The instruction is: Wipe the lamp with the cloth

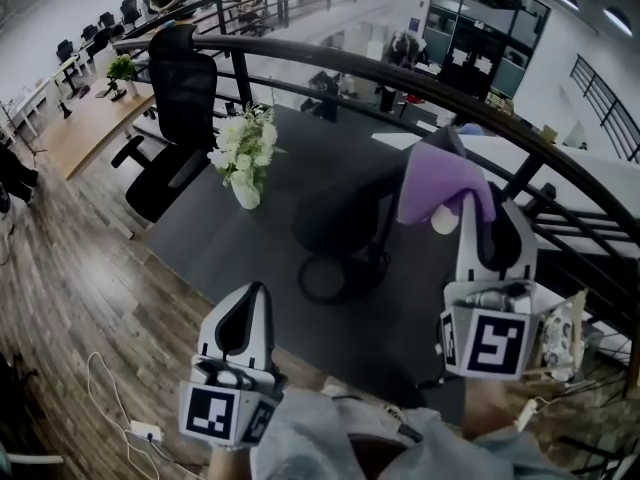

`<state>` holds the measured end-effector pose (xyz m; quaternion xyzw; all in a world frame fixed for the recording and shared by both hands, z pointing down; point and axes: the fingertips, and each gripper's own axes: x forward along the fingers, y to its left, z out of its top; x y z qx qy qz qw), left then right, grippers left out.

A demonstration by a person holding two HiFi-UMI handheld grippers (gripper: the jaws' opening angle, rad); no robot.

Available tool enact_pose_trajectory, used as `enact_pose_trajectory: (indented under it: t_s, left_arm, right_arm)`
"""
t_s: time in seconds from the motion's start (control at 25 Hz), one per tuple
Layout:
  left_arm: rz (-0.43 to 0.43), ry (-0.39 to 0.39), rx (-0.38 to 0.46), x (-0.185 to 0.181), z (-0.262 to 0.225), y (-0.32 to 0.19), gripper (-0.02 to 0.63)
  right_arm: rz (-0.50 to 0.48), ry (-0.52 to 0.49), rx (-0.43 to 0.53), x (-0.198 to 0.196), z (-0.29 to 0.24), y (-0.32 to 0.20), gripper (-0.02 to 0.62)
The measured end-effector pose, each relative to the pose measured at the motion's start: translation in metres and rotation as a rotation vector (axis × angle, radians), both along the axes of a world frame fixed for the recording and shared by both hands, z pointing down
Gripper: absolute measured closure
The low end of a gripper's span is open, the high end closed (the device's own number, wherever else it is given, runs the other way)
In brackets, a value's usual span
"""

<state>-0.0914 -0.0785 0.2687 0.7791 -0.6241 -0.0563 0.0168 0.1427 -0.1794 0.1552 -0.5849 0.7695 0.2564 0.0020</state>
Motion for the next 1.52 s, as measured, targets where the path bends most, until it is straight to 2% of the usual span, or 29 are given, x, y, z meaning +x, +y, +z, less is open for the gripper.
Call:
enact_pose_trajectory:
  t_s: [0.16,0.28,0.36,0.56,0.68,0.8,1.12,1.52]
  left_arm:
    - [0.012,0.003,-0.023,-0.002,0.001,-0.014,0.6]
    - [0.038,0.009,-0.013,-0.007,-0.001,-0.025,0.6]
    - [0.061,0.005,-0.035,-0.011,0.001,-0.031,0.6]
    - [0.112,-0.016,-0.077,-0.023,0.008,-0.041,0.6]
    - [0.136,-0.014,-0.073,-0.028,0.007,-0.048,0.6]
    - [0.154,0.007,-0.027,-0.035,-0.001,-0.053,0.598]
    - [0.174,0.013,-0.067,-0.056,0.008,-0.057,0.598]
    - [0.206,0.05,-0.058,-0.073,0.008,-0.057,0.6]
  right_arm:
    - [0.001,0.003,-0.001,-0.01,0.001,-0.006,0.531]
    - [0.032,0.022,0.011,-0.016,0.0,-0.008,0.531]
    - [0.057,0.029,0.008,-0.02,0.002,-0.007,0.531]
    - [0.102,0.039,-0.031,-0.03,0.014,-0.005,0.531]
    - [0.12,0.041,-0.054,-0.036,0.022,-0.006,0.531]
    - [0.135,0.049,-0.076,-0.045,0.031,-0.006,0.531]
    - [0.145,0.081,-0.136,-0.072,0.057,-0.007,0.531]
    - [0.146,0.21,-0.169,-0.118,0.087,-0.004,0.531]
